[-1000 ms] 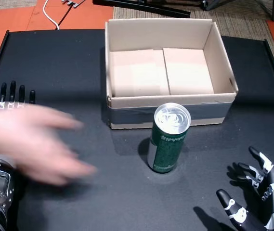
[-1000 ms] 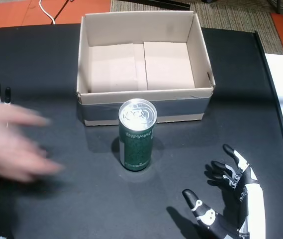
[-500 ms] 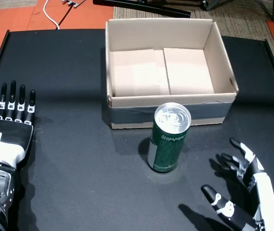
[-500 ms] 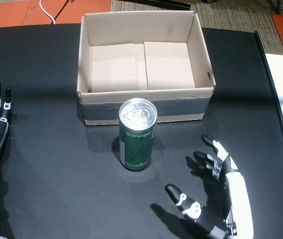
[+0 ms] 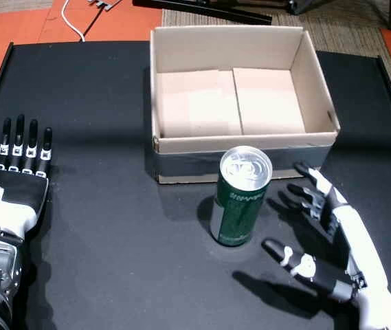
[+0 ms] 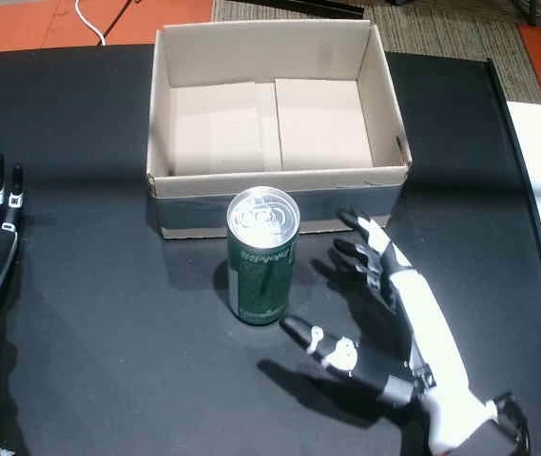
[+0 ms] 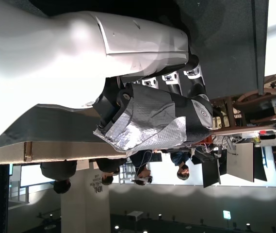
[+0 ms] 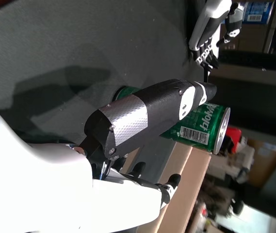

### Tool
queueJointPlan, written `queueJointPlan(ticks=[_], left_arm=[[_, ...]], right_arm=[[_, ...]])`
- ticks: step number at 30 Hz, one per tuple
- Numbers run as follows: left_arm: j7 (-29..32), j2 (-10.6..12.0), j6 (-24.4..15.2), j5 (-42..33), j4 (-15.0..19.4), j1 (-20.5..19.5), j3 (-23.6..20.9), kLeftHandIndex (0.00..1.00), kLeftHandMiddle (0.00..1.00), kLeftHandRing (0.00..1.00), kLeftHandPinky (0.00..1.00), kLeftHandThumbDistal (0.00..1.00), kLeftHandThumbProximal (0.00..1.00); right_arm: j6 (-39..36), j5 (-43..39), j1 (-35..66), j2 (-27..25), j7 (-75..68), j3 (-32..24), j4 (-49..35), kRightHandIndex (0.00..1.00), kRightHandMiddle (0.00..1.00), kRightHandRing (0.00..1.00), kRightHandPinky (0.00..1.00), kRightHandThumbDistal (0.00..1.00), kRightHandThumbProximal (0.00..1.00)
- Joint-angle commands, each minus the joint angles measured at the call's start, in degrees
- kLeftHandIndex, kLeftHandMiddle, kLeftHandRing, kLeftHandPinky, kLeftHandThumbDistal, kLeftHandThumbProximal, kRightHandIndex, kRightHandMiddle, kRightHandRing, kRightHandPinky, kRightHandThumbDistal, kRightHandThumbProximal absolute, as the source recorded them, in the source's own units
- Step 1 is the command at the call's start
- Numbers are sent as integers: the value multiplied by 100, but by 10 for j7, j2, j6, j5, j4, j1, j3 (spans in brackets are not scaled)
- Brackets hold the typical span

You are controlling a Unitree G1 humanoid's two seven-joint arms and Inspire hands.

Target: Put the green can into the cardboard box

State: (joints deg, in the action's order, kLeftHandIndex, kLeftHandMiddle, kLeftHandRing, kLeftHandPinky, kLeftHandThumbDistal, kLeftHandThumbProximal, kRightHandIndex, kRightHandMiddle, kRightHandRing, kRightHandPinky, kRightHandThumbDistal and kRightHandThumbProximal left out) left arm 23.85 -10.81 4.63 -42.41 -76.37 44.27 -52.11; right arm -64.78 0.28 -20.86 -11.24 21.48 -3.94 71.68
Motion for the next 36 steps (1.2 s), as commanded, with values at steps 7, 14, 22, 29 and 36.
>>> queueJointPlan(ticks=[7,14,22,29,36], left_arm=[[-12,6,-3,5,-10,-14,0,48,52,63,76,0,52],[-16,7,-6,6,-10,-13,1,48,51,61,72,0,54],[-16,9,-7,6,-10,-15,1,47,50,60,70,0,53],[-10,10,-7,5,-10,-17,1,49,52,64,76,0,53],[-12,13,-10,5,-9,-17,0,50,52,64,75,0,57]], right_arm=[[57,-11,-29,0,63,-9,4,84,91,94,97,100,59],[68,18,-69,5,59,6,15,82,90,93,98,100,63],[79,57,-100,14,21,27,22,79,88,91,97,100,65],[96,71,-107,21,2,36,24,79,87,89,97,100,60],[108,73,-110,23,5,37,29,78,86,87,94,100,57]])
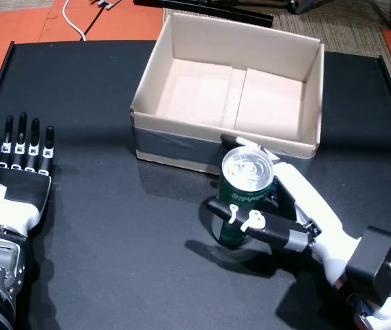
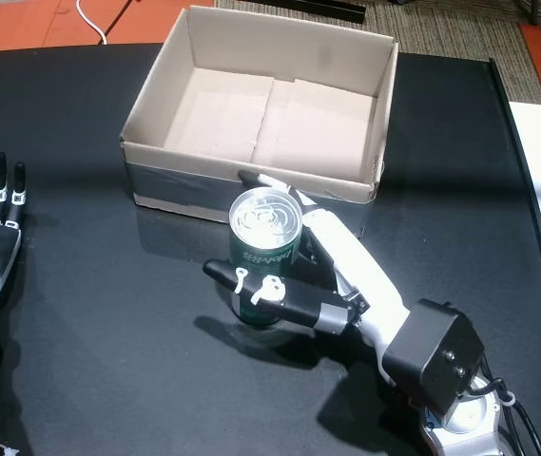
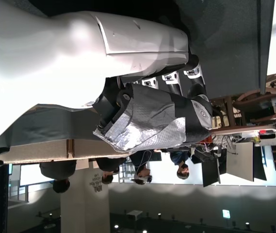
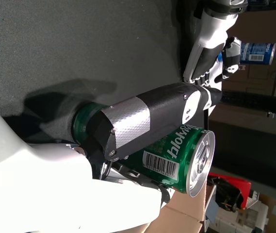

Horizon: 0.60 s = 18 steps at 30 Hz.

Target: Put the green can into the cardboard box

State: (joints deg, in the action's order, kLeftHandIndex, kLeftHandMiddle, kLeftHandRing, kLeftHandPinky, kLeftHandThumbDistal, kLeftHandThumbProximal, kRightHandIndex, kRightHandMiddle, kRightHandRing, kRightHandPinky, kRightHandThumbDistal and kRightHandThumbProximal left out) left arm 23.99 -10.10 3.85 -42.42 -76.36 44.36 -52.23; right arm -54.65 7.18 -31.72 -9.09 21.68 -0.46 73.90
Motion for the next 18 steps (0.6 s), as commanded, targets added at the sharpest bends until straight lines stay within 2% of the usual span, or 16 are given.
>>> queueJointPlan(ticks=[1,4,7,12,15,18], left_arm=[[-14,6,-2,5,-9,-18,1,51,53,65,75,0,57],[-12,5,0,4,-9,-18,1,52,56,67,77,0,58],[-13,5,0,3,-9,-17,0,53,55,67,78,0,60],[-7,6,0,3,-9,-19,-1,51,55,65,76,0,58],[-8,7,-1,3,-9,-19,-1,52,53,64,78,0,55],[-9,8,-1,3,-9,-18,-1,52,53,64,79,0,55]], right_arm=[[10,6,-2,1,4,4,8,78,86,87,94,100,57],[19,8,-4,3,7,5,11,77,83,85,91,100,56],[27,10,-5,4,6,5,13,71,71,71,80,100,48],[36,23,-9,-2,0,14,11,68,60,58,68,100,39],[38,28,-11,-2,-12,17,12,63,56,55,62,100,36],[41,26,-12,3,-25,13,15,55,48,47,53,100,35]])
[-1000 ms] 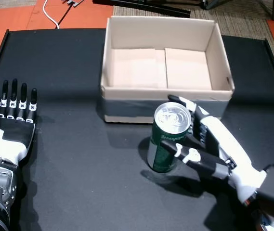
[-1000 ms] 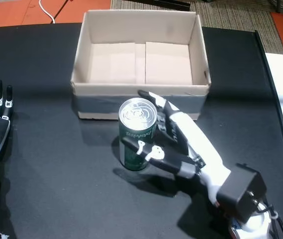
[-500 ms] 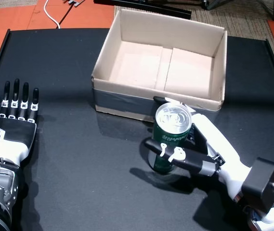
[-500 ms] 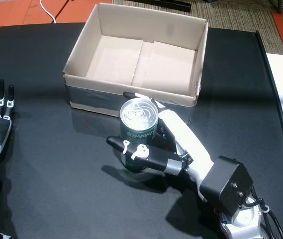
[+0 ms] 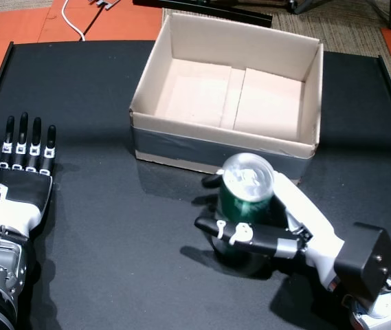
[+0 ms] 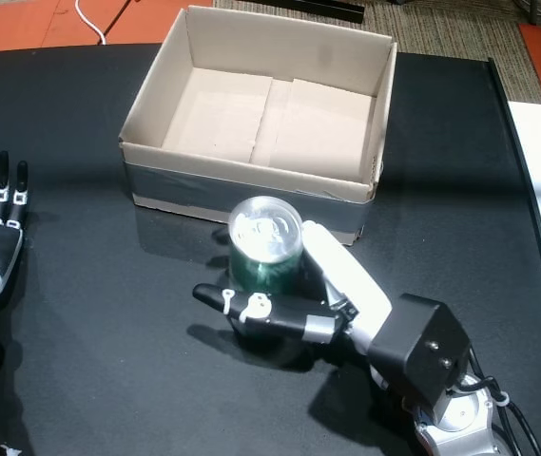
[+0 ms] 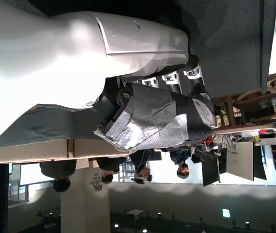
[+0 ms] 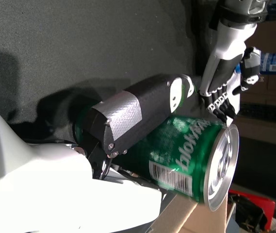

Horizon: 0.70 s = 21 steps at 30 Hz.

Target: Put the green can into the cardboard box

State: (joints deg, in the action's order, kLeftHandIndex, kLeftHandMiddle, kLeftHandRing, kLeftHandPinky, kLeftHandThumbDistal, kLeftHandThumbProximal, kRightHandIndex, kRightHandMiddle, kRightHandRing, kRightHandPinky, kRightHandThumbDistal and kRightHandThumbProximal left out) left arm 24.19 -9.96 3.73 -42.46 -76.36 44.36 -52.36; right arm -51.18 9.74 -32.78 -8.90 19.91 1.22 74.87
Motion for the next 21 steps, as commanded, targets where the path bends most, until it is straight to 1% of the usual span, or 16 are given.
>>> queueJointPlan(ticks=[1,3,5,7,9,10,11,12,13,14,15,16,17,18,19,21], left_arm=[[-14,7,0,4,-10,-18,0,52,53,63,78,0,55],[-14,7,-1,6,-10,-18,2,53,54,65,78,0,56],[-9,6,-1,6,-10,-19,3,54,54,65,79,0,57],[-7,7,-2,7,-10,-19,4,55,55,65,80,0,58],[-10,7,-4,8,-10,-19,4,54,53,62,77,0,58],[-12,7,-5,8,-9,-19,4,54,54,63,77,0,58],[-14,8,-5,8,-9,-18,4,54,54,63,77,0,58],[-17,8,-6,7,-9,-17,4,53,54,63,76,0,58],[-18,8,-6,7,-9,-17,4,53,53,63,76,0,58],[-16,8,-5,6,-9,-17,4,53,53,63,76,0,58],[-13,8,-4,6,-9,-18,3,53,53,62,75,0,58],[-11,7,-3,6,-10,-19,3,52,52,62,74,0,58],[-10,7,-2,6,-10,-19,4,52,52,61,75,0,58],[-8,7,-1,6,-10,-19,3,52,52,62,76,0,57],[-8,7,-1,5,-10,-19,3,52,52,62,76,0,57],[-9,7,-1,6,-10,-19,3,51,52,63,76,0,56]], right_arm=[[6,-1,-2,2,-10,-5,5,52,46,45,51,100,33],[4,1,-4,5,-19,-4,5,46,42,41,47,100,34],[7,-1,-7,8,-22,-5,5,42,39,38,44,100,31],[10,-3,-10,11,-23,-6,6,39,36,35,40,100,31],[15,3,-13,14,-34,-3,7,33,29,28,35,100,32],[13,11,-14,13,-48,2,7,27,24,23,30,98,36],[10,19,-14,13,-61,7,7,22,20,20,26,99,38],[7,29,-15,12,-78,12,6,16,15,14,22,96,43],[5,37,-15,12,-93,17,6,9,10,10,18,87,45],[3,49,-15,11,-113,24,5,3,4,6,17,65,47],[1,59,-15,10,-129,31,5,1,1,5,15,50,47],[-2,73,-15,7,-149,41,4,0,0,3,14,28,48],[-6,84,-16,5,-164,49,3,0,0,2,13,15,48],[-9,93,-17,3,-175,55,3,0,0,2,13,9,48],[-11,101,-18,2,-185,60,3,0,0,2,13,6,49],[-17,122,-22,-3,-213,76,2,0,0,0,14,3,58]])
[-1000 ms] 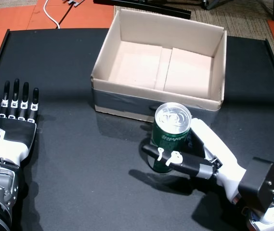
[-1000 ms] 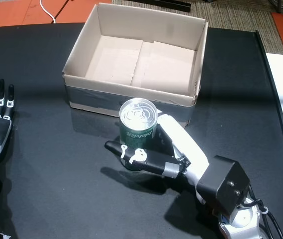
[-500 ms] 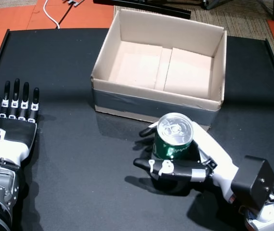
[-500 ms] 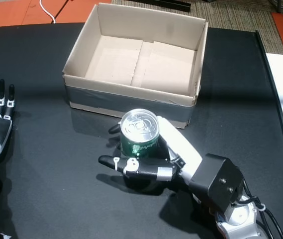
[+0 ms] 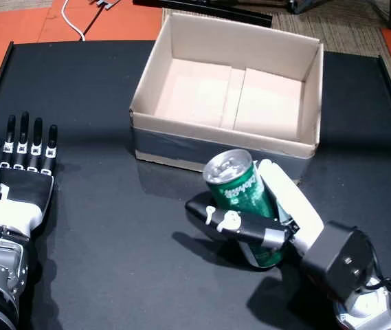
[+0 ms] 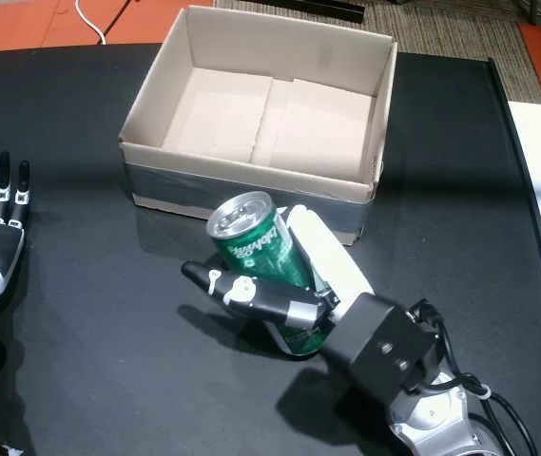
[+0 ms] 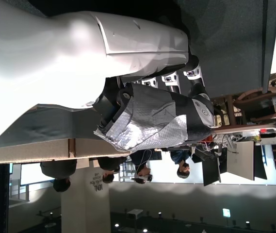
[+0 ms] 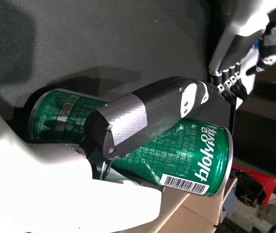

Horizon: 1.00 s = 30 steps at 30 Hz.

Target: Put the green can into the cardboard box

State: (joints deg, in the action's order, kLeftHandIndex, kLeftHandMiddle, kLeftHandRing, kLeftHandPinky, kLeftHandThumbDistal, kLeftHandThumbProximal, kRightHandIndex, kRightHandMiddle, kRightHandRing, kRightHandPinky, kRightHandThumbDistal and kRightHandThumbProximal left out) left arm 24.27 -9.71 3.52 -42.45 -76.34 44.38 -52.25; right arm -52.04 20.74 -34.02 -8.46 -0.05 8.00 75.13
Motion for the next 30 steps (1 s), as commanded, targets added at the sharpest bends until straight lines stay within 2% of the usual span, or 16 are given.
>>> queueJointPlan(ticks=[1,2,5,8,11,14,16,17,19,23,27,30], left_arm=[[-13,5,0,6,-10,-18,2,51,52,63,75,0,56],[-15,6,-1,7,-10,-17,3,52,53,63,76,0,57],[-15,6,-2,8,-10,-17,4,53,53,63,76,0,58],[-13,6,-2,8,-10,-17,4,51,52,63,77,0,58],[-14,6,-1,6,-10,-17,2,53,54,65,78,0,57],[-22,6,-2,8,-10,-13,3,52,53,64,77,0,57],[-21,7,-4,9,-10,-13,5,53,54,65,78,0,58],[-19,7,-4,10,-10,-13,5,53,54,65,77,0,57],[-18,8,-3,8,-11,-13,4,52,54,65,77,0,55],[-21,8,-1,7,-11,-12,3,51,52,64,77,0,53],[-30,10,-3,6,-11,-9,1,51,51,62,77,0,54],[-26,10,-1,4,-11,-10,0,52,54,68,79,0,54]], right_arm=[[-12,21,-11,-10,-27,16,-1,0,0,0,15,3,60],[-15,30,-13,-12,-41,23,-2,0,0,0,14,8,68],[-17,43,-19,-13,-61,35,-2,0,0,0,15,14,73],[-20,49,-22,-14,-69,43,-2,0,0,0,15,10,68],[-32,54,-25,-17,-75,52,-5,0,0,0,14,11,64],[-47,64,-31,-21,-88,63,-9,0,0,0,15,14,65],[-60,82,-39,-29,-113,78,-13,0,0,0,15,11,63],[-65,107,-45,-36,-147,94,-20,0,0,1,13,15,64],[-81,160,-59,-51,-228,122,-38,0,0,3,10,21,58],[-120,253,-86,-78,-390,169,-77,0,1,7,18,17,49],[-160,324,-102,-96,-539,196,-119,0,3,10,17,11,51],[-181,358,-108,-107,-609,211,-143,0,4,11,16,15,44]])
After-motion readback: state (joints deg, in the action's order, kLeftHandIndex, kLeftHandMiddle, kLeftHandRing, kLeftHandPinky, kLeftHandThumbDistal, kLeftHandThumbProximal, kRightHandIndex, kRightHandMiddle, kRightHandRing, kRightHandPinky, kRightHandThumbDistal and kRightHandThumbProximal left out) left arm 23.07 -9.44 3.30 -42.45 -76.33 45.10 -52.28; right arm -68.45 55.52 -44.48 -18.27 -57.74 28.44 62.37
